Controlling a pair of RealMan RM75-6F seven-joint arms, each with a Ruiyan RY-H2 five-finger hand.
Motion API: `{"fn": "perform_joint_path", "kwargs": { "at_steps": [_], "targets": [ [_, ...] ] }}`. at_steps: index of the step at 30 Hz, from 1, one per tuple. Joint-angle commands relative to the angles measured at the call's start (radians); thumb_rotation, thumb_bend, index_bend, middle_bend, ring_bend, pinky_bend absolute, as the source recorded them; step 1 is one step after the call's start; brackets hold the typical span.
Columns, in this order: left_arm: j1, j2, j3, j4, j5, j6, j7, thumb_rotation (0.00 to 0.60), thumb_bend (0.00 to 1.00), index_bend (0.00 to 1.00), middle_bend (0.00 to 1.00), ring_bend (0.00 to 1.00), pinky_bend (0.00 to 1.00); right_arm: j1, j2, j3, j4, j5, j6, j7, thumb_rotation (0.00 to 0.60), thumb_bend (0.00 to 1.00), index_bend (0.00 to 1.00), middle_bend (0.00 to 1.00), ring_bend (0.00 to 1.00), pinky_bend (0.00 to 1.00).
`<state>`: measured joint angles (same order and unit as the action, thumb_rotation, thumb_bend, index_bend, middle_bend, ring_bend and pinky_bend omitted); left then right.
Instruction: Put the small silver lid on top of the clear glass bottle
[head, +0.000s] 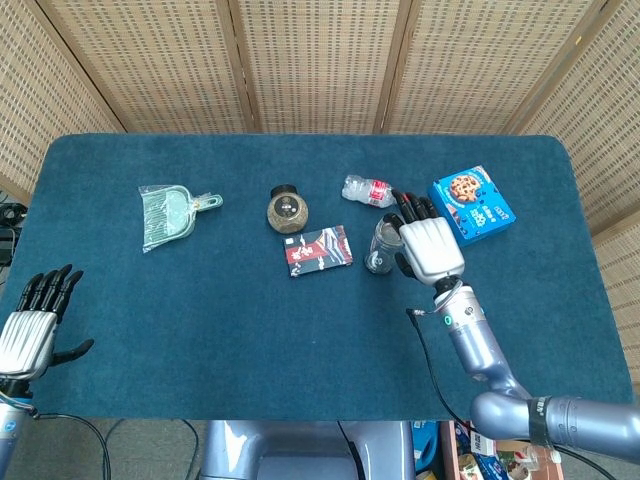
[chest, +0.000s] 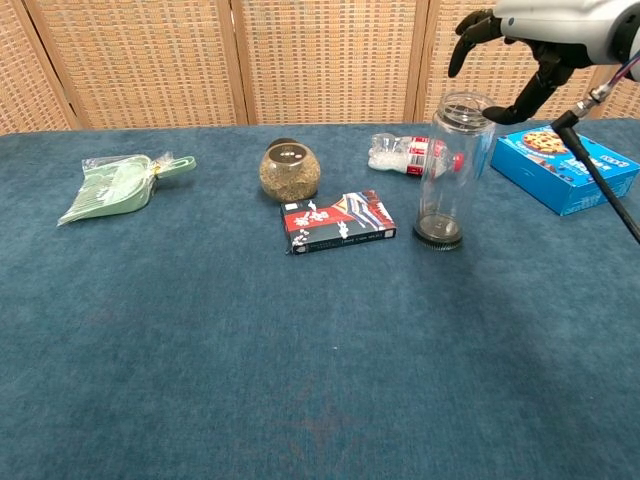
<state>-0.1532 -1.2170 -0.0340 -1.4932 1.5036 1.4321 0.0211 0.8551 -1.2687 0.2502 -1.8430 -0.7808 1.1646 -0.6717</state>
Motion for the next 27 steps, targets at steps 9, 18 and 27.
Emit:
{"fn": "perform_joint_path", "kwargs": {
  "at_steps": [9,18,27],
  "targets": [
    [-0.002,-0.002,0.000,-0.004,-0.002,-0.003,0.010,0.600,0.19,0.00,0.00,0.00,0.00,0.011,-0.013,-0.003,0.035,0.013,-0.025,0.013,0.600,0.73,0.30,0.00,0.00,0.15],
    [-0.004,-0.003,0.000,-0.001,-0.004,-0.008,0.009,0.600,0.19,0.00,0.00,0.00,0.00,0.013,-0.019,-0.009,0.042,0.015,-0.027,0.014,0.600,0.79,0.30,0.00,0.00,0.15],
    [-0.003,-0.001,-0.001,-0.001,-0.004,-0.006,0.006,0.600,0.19,0.00,0.00,0.00,0.00,0.022,-0.028,-0.011,0.049,0.028,-0.031,0.005,0.600,0.79,0.30,0.00,0.00,0.15]
  ]
}}
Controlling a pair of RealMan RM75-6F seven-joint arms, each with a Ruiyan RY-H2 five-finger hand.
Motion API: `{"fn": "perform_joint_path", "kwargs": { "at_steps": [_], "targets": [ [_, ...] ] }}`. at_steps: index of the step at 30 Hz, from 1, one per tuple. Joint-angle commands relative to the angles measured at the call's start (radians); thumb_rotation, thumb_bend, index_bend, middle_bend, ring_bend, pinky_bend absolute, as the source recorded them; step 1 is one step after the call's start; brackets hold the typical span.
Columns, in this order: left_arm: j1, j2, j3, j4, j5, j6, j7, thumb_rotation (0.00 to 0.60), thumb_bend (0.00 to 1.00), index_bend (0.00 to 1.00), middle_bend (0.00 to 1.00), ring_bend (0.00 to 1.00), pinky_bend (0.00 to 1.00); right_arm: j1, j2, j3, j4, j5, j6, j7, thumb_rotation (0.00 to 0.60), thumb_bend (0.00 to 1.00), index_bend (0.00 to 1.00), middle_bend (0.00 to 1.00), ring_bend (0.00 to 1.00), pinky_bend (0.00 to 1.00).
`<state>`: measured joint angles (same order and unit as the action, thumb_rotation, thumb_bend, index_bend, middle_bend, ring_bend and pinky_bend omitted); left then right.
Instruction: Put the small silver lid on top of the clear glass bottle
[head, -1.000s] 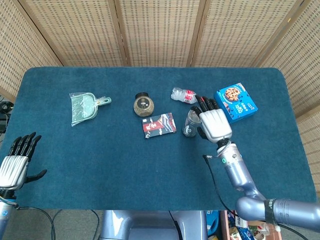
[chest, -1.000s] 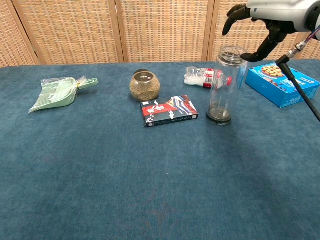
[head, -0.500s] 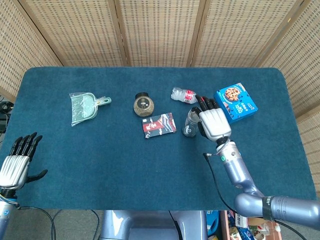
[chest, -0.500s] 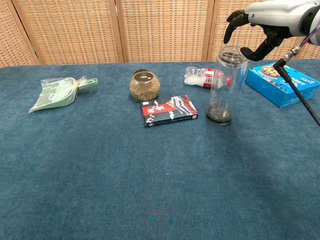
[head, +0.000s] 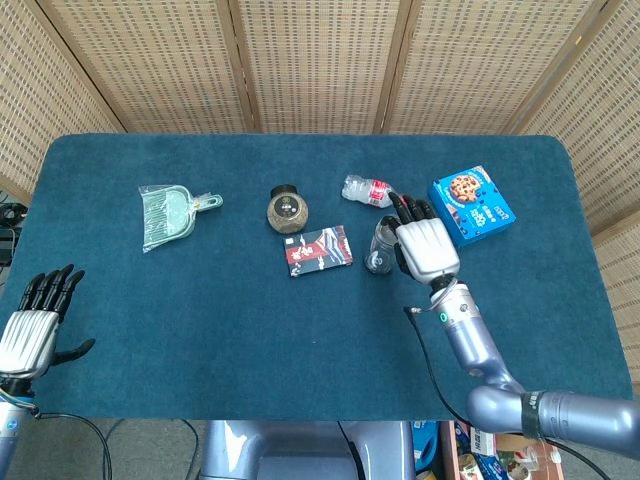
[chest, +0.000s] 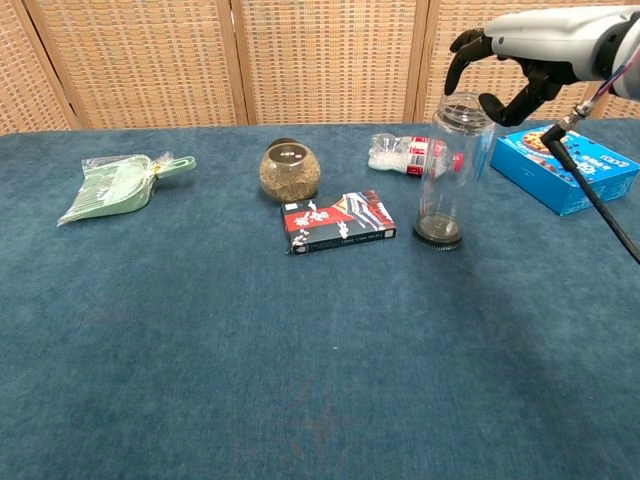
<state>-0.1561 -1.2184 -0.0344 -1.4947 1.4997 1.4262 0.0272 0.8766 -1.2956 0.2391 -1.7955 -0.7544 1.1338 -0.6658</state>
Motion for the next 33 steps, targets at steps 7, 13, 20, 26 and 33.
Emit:
{"fn": "perform_joint_path", "kwargs": {
  "at_steps": [7,13,20,26,33],
  "targets": [
    [0.000,0.000,-0.001,0.001,-0.001,-0.001,-0.002,0.600,0.19,0.00,0.00,0.00,0.00,0.008,-0.012,-0.004,0.021,0.024,-0.013,-0.002,0.600,0.79,0.31,0.00,0.00,0.15],
    [-0.002,0.000,-0.001,0.002,-0.003,-0.003,-0.003,0.600,0.19,0.00,0.00,0.00,0.00,0.011,-0.020,-0.008,0.026,0.028,-0.016,-0.001,0.600,0.79,0.31,0.00,0.00,0.14],
    [0.000,0.000,-0.001,0.003,-0.002,0.000,-0.004,0.600,0.19,0.00,0.00,0.00,0.00,0.013,-0.023,-0.012,0.026,0.031,-0.015,-0.002,0.600,0.79,0.31,0.00,0.00,0.14],
    [0.000,0.000,-0.001,0.003,-0.002,0.001,-0.004,0.600,0.19,0.00,0.00,0.00,0.00,0.014,-0.028,-0.015,0.029,0.028,-0.015,0.000,0.600,0.79,0.32,0.00,0.00,0.14],
    [0.000,0.000,-0.001,0.004,-0.002,0.002,-0.005,0.600,0.19,0.00,0.00,0.00,0.00,0.013,-0.023,-0.010,0.027,0.015,0.003,0.000,0.600,0.79,0.32,0.00,0.00,0.14]
  ]
}}
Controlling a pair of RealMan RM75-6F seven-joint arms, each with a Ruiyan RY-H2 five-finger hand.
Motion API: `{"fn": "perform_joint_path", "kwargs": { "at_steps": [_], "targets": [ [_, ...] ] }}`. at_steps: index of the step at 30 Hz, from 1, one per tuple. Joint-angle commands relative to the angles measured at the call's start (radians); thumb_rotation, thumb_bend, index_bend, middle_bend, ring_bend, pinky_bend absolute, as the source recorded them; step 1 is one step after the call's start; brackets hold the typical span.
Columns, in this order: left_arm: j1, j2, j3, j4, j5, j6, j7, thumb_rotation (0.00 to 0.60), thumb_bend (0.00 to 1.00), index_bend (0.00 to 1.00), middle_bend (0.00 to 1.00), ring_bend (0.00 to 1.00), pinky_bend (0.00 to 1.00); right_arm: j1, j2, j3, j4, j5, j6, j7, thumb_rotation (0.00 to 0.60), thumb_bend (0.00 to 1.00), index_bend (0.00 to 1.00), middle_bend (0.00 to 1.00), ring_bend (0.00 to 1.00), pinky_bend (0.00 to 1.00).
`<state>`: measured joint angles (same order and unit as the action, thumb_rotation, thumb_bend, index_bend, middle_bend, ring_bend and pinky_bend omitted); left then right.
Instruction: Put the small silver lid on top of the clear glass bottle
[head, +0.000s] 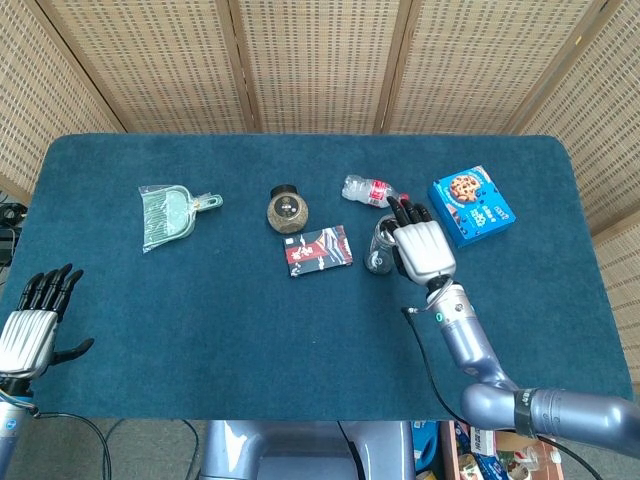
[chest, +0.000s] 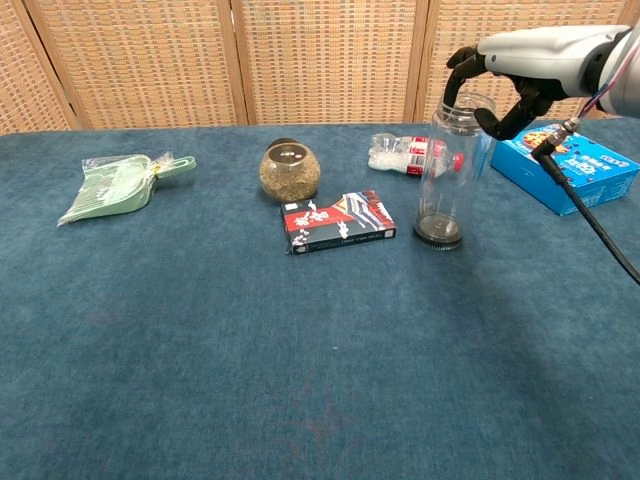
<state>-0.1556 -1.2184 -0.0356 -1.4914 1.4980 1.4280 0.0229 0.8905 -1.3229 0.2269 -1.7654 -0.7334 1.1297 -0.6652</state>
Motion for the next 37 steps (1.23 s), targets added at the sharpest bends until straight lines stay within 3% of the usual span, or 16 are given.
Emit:
{"fn": "perform_joint_path", "kwargs": {
  "at_steps": [1,6,12,19,24,31,37],
  "targets": [
    [0.000,0.000,-0.001,0.001,-0.001,-0.001,-0.001,0.600,0.19,0.00,0.00,0.00,0.00,-0.002,0.010,0.004,-0.010,-0.013,0.016,-0.003,0.600,0.78,0.32,0.00,0.00,0.14],
    [-0.001,0.000,-0.002,0.001,-0.003,-0.002,-0.002,0.600,0.19,0.00,0.00,0.00,0.00,-0.014,0.047,0.019,-0.058,-0.070,0.072,-0.007,0.600,0.67,0.28,0.00,0.00,0.13],
    [0.000,0.000,-0.003,0.003,-0.007,-0.002,-0.006,0.600,0.19,0.00,0.00,0.00,0.00,-0.062,0.111,0.013,-0.138,-0.148,0.159,-0.006,0.600,0.30,0.15,0.00,0.00,0.06],
    [-0.001,-0.004,-0.007,0.012,-0.017,-0.007,-0.010,0.600,0.19,0.00,0.00,0.00,0.00,-0.189,0.177,-0.070,-0.184,-0.267,0.257,0.051,0.600,0.03,0.03,0.00,0.00,0.01],
    [0.002,-0.011,-0.013,0.022,-0.028,-0.001,0.006,0.600,0.19,0.00,0.00,0.00,0.00,-0.308,0.180,-0.154,-0.145,-0.384,0.330,0.157,0.600,0.00,0.01,0.00,0.00,0.00],
    [0.012,-0.010,-0.020,0.029,-0.041,0.011,0.001,0.600,0.19,0.00,0.00,0.00,0.00,-0.477,0.121,-0.254,0.023,-0.493,0.406,0.334,0.600,0.00,0.00,0.00,0.00,0.00],
    [0.017,-0.011,-0.021,0.034,-0.048,0.014,0.011,0.600,0.19,0.00,0.00,0.00,0.00,-0.558,0.084,-0.282,0.135,-0.548,0.435,0.407,0.600,0.00,0.00,0.00,0.00,0.00]
  ]
}}
